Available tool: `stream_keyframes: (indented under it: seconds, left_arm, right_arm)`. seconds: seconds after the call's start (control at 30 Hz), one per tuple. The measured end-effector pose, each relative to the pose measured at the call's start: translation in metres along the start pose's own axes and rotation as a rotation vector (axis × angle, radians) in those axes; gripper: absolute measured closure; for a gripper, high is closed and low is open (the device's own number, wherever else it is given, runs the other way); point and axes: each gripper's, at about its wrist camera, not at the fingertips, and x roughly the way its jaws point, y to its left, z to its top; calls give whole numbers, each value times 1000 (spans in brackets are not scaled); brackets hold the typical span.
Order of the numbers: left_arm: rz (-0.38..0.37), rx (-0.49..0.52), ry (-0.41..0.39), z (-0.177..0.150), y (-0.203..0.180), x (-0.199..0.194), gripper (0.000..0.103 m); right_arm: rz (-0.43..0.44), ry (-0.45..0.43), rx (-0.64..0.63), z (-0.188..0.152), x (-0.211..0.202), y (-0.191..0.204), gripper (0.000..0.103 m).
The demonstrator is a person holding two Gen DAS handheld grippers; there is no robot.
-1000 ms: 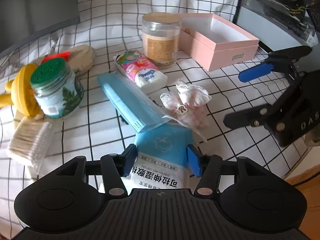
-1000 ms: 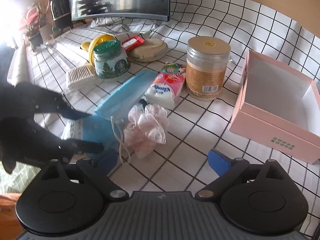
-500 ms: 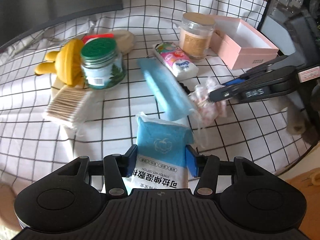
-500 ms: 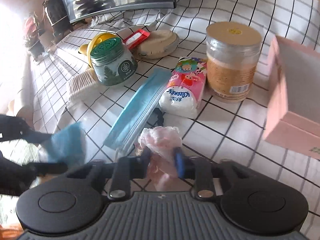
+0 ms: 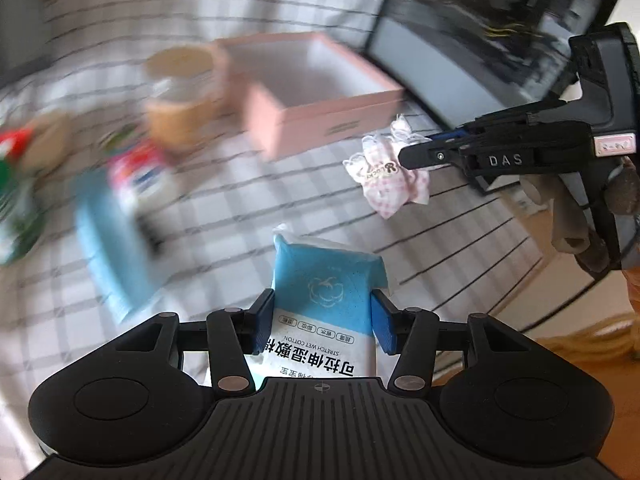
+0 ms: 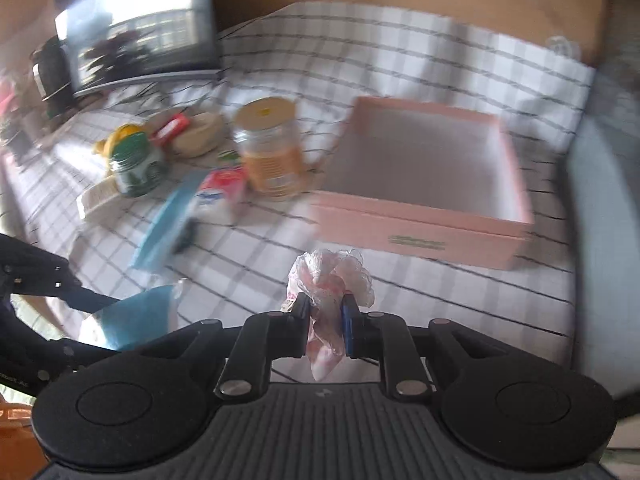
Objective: Organize soft objects
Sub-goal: 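Carry wipes and scrunchie into the pink box and open both tools, then grasp the blue face mask with the left tool while the right tool grasps the black hair tie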
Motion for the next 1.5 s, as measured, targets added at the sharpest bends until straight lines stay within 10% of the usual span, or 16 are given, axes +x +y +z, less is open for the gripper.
stream_keyframes:
  seconds: [0.53, 0.6, 0.7, 0.97, 1.2, 1.5]
  left_arm:
    - [-59, -77, -380, 241, 0, 11, 48]
    - [-80, -98, -397, 262, 5, 21, 47]
    - [-157, -181, -363, 282, 20, 62, 47]
    - [72, -290, -92, 230, 35, 193, 49]
    - [56, -233, -308, 198, 29, 94, 49]
    - [376, -337, -459, 87, 84, -41, 49]
  right_arm:
    - [-206, -390, 1, 92, -29, -56, 84]
    - [-195, -388, 2, 95, -16, -60, 50]
    - [-193, -366, 6, 83, -2, -64, 36]
    - [-183, -169, 6, 26, 33, -72, 36]
    - [-136, -179, 105, 26, 32, -72, 32]
    - [2, -259, 193, 40, 36, -34, 14]
